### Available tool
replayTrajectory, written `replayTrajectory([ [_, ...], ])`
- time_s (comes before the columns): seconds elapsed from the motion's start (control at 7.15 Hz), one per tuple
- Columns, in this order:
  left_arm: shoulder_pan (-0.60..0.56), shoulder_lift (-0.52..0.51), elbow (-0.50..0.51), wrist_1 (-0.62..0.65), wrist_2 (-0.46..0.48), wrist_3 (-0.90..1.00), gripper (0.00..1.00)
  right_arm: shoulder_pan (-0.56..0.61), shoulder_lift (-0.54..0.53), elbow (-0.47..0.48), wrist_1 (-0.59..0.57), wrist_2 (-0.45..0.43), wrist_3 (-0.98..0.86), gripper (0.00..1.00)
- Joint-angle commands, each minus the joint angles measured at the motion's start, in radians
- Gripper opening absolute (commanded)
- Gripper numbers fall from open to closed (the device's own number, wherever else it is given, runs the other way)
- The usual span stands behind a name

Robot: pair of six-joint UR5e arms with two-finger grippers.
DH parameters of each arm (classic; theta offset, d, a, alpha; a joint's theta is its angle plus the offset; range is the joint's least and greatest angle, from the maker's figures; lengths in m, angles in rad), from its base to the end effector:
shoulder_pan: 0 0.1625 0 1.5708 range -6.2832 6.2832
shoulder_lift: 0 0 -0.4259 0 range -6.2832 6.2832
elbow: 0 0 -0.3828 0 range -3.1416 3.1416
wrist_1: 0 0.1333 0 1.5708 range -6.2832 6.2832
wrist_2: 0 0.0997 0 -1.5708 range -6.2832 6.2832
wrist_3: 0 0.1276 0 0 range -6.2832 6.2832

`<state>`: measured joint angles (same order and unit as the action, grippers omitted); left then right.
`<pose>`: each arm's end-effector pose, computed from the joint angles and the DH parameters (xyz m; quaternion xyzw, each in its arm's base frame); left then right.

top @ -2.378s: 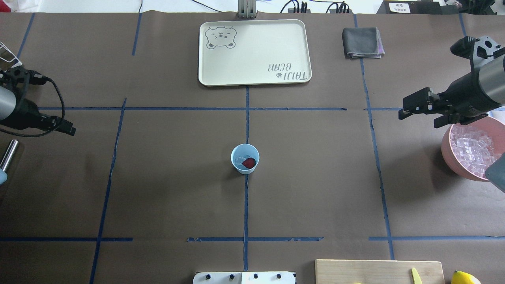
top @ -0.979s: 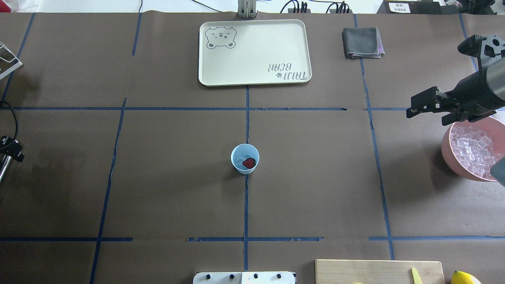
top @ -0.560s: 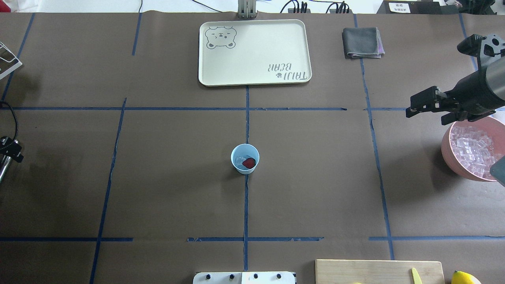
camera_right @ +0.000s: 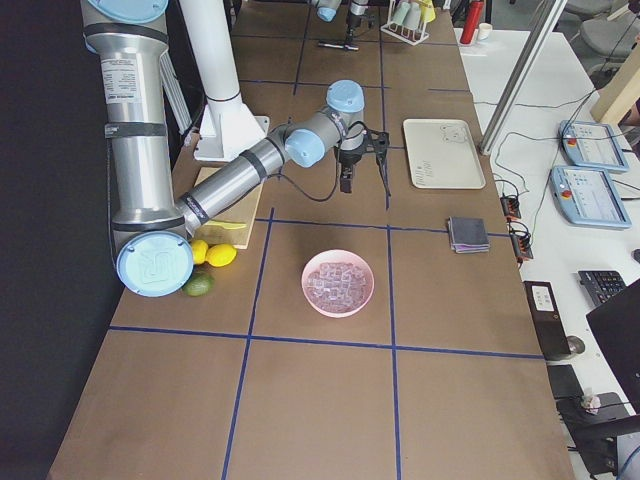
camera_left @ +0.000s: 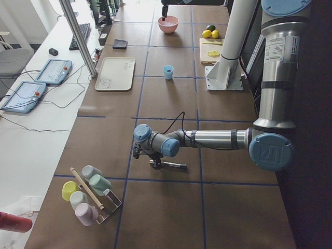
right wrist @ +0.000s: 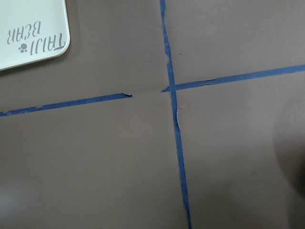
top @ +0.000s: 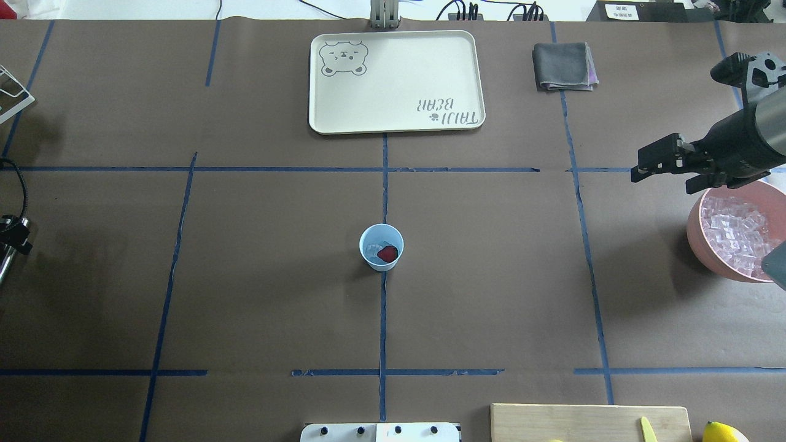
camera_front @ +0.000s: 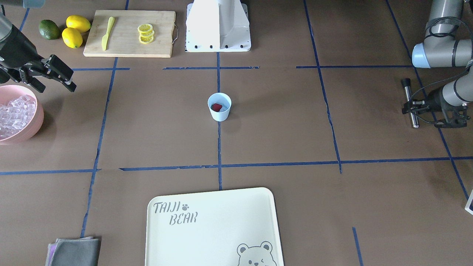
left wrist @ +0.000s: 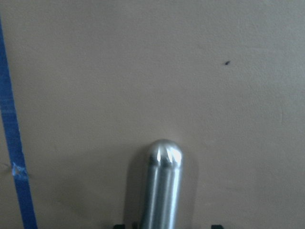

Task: Mash ice and strawberries in cup
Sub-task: 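Lift the metal muddler upright with the left gripper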

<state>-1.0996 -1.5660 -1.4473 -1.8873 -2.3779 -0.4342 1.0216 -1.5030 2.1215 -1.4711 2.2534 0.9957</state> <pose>0.1867 -0.4571 0.7054 -0.0933 0.3894 0.0538 0.9148 -0.2060 -0.4378 0.3744 0.0185 -0.4555 0.0806 0.8864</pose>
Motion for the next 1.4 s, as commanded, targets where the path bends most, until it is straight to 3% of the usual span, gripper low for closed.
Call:
replayTrajectory([
  [0.0,0.001,-0.003,0.013,0.001,0.002,0.0,0.63,0.0,0.001,0.0,0.0,0.0,0.0,1.0],
  [0.28,0.001,-0.005,0.016,0.001,0.002,0.0,0.45,0.0,0.001,0.0,0.0,0.002,0.0,1.0],
  [0.42,0.001,-0.005,0.016,0.001,0.0,0.0,0.07,0.0,0.001,0.001,0.0,0.002,0.0,1.0],
  [0.56,0.001,-0.005,0.013,0.001,0.0,0.0,0.0,0.0,0.001,0.003,0.0,0.005,0.0,1.0],
  [0.7,0.001,-0.006,-0.005,0.002,-0.003,-0.001,0.0,0.0,0.001,0.006,0.0,0.006,0.0,1.0],
  [0.84,-0.008,-0.006,-0.106,0.031,-0.009,-0.014,0.0,0.002,0.001,0.009,0.0,0.009,0.0,1.0],
  [1.12,-0.016,-0.127,-0.372,0.313,-0.006,-0.07,0.0,0.005,0.001,0.012,0.0,0.011,0.0,1.0],
  [1.26,-0.011,-0.199,-0.48,0.38,0.0,-0.128,0.0,0.011,0.0,0.015,0.0,0.014,-0.002,1.0],
])
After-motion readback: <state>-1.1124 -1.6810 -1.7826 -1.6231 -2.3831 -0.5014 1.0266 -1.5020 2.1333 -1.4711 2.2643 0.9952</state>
